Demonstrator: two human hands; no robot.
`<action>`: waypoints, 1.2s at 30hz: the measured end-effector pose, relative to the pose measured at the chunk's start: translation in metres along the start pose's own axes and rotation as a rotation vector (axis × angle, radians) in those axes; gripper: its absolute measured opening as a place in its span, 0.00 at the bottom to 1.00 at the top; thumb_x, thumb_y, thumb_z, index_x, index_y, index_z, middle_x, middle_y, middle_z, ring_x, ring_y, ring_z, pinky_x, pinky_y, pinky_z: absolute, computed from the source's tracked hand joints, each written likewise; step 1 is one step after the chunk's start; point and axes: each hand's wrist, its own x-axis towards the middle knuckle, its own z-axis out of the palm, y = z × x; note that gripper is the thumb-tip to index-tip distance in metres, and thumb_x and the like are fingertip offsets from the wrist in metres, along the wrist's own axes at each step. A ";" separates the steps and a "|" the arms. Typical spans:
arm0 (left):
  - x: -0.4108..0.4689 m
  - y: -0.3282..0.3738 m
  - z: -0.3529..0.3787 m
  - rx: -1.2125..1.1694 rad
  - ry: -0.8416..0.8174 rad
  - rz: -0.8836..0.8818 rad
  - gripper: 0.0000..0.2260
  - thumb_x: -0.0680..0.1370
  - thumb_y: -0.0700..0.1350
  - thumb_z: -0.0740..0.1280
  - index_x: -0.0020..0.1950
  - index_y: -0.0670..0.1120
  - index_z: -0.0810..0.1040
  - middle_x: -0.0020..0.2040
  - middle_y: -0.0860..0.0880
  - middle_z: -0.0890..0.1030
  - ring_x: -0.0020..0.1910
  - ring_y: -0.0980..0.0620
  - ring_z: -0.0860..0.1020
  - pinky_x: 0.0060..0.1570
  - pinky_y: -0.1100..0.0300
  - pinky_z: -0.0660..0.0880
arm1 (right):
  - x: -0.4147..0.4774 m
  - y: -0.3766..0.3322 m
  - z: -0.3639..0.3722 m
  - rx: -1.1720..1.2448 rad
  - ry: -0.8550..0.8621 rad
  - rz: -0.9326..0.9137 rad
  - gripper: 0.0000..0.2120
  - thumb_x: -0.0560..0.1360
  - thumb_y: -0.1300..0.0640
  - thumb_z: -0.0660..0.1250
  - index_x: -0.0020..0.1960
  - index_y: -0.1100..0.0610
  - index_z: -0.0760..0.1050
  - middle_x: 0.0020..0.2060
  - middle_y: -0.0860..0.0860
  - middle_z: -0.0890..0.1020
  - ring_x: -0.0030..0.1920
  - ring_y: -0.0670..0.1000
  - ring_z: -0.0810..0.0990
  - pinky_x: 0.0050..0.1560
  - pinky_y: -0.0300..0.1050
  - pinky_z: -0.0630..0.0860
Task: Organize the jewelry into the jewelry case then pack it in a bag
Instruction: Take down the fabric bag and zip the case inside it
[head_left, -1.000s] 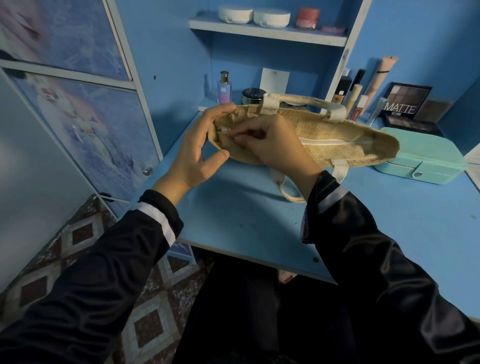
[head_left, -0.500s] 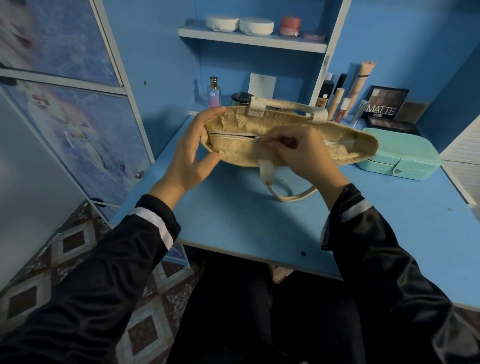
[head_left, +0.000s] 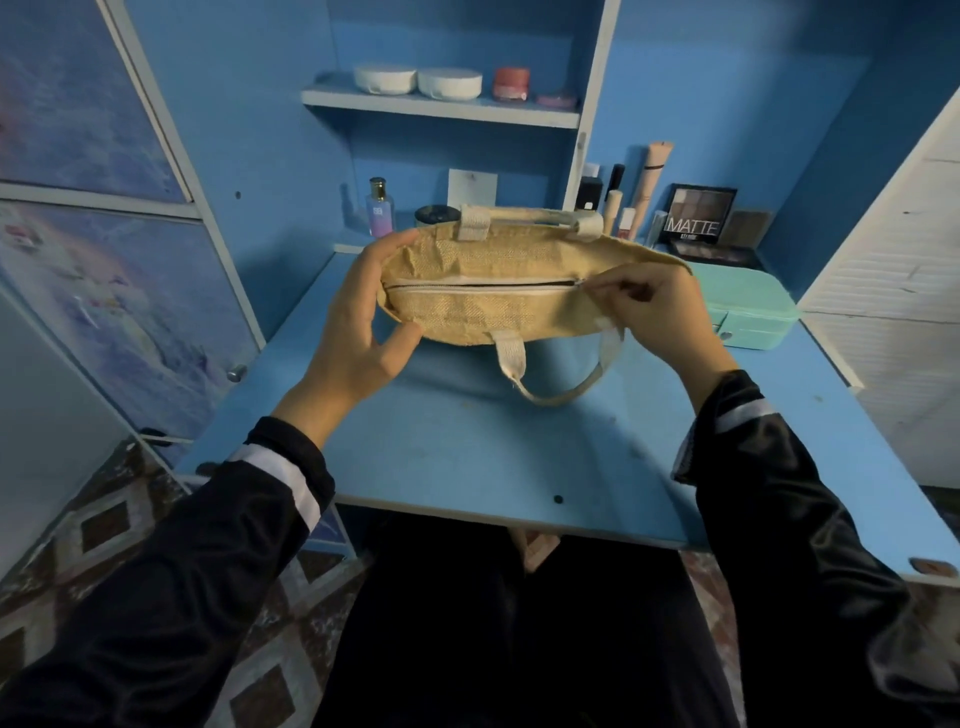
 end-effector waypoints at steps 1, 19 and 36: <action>-0.001 0.002 0.003 0.005 0.004 0.002 0.30 0.70 0.37 0.64 0.73 0.40 0.64 0.68 0.45 0.72 0.64 0.47 0.74 0.62 0.51 0.72 | 0.000 0.005 -0.004 -0.009 0.005 0.009 0.10 0.74 0.66 0.68 0.47 0.54 0.85 0.38 0.49 0.84 0.35 0.45 0.79 0.40 0.39 0.77; -0.010 0.015 0.020 0.074 0.042 -0.012 0.31 0.70 0.40 0.64 0.73 0.42 0.65 0.69 0.45 0.71 0.63 0.45 0.73 0.61 0.58 0.71 | 0.003 0.034 -0.018 -0.184 0.143 0.132 0.15 0.73 0.69 0.63 0.50 0.57 0.85 0.45 0.54 0.85 0.42 0.48 0.78 0.43 0.26 0.73; -0.007 0.016 0.015 0.061 0.016 -0.063 0.31 0.70 0.37 0.65 0.74 0.44 0.65 0.68 0.45 0.72 0.63 0.42 0.73 0.62 0.45 0.73 | 0.006 0.032 -0.019 -0.255 0.157 0.066 0.11 0.72 0.69 0.64 0.46 0.60 0.84 0.42 0.55 0.84 0.42 0.50 0.79 0.41 0.25 0.67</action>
